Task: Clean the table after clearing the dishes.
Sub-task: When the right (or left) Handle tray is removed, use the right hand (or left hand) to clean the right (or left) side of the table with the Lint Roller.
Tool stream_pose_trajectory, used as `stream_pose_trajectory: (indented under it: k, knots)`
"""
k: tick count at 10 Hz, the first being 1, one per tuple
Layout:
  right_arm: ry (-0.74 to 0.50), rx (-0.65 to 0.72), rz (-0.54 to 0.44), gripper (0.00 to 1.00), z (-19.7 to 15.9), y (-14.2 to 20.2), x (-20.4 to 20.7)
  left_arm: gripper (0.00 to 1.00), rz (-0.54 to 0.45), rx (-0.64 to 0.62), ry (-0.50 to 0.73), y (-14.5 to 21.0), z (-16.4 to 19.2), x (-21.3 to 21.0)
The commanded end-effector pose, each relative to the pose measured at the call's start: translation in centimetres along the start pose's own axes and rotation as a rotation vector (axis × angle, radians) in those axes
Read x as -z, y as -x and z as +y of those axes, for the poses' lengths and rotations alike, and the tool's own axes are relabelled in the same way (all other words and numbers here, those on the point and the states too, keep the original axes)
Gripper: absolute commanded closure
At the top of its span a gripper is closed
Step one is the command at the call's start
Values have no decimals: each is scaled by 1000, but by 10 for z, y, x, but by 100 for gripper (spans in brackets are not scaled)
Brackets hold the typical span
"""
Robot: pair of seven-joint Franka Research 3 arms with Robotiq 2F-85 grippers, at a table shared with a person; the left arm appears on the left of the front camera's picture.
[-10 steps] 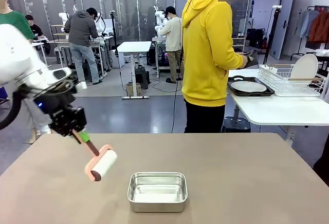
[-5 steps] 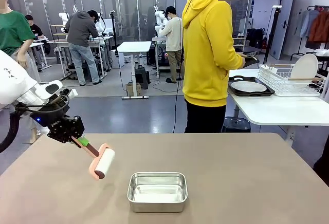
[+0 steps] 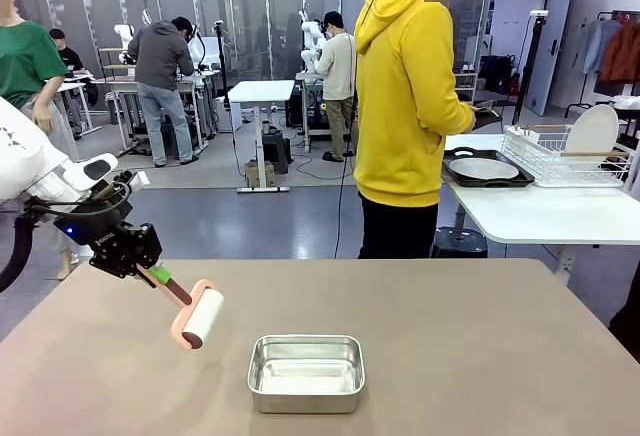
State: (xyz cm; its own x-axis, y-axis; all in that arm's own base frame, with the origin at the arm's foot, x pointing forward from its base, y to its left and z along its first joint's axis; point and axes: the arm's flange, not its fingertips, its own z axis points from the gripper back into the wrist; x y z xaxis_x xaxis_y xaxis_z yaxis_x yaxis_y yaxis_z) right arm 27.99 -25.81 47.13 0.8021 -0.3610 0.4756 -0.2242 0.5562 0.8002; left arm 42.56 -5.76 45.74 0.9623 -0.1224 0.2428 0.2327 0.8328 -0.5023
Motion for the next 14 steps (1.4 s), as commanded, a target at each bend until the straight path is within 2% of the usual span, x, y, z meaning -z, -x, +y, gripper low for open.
stream_pose_trajectory:
  k: [1, 2, 6, 9, 14]
  knots:
    - [-9, -16, -8, 0, 1, 1, 1, 79, -33, -7, 89, -13, 5, 11]
    - [-9, -16, -8, 0, 1, 1, 1, 79, -43, -11, 197, -20, 10, 19]
    - [-9, -16, -8, 0, 1, 1, 1, 79, -55, -103, 197, -37, 37, 53]
    - [-9, -16, -8, 0, 1, 1, 1, 79, -74, -170, 238, -33, 64, 79]
    - [-9, -16, -8, 0, 1, 1, 1, 79, -52, -208, 133, -22, 119, 104]
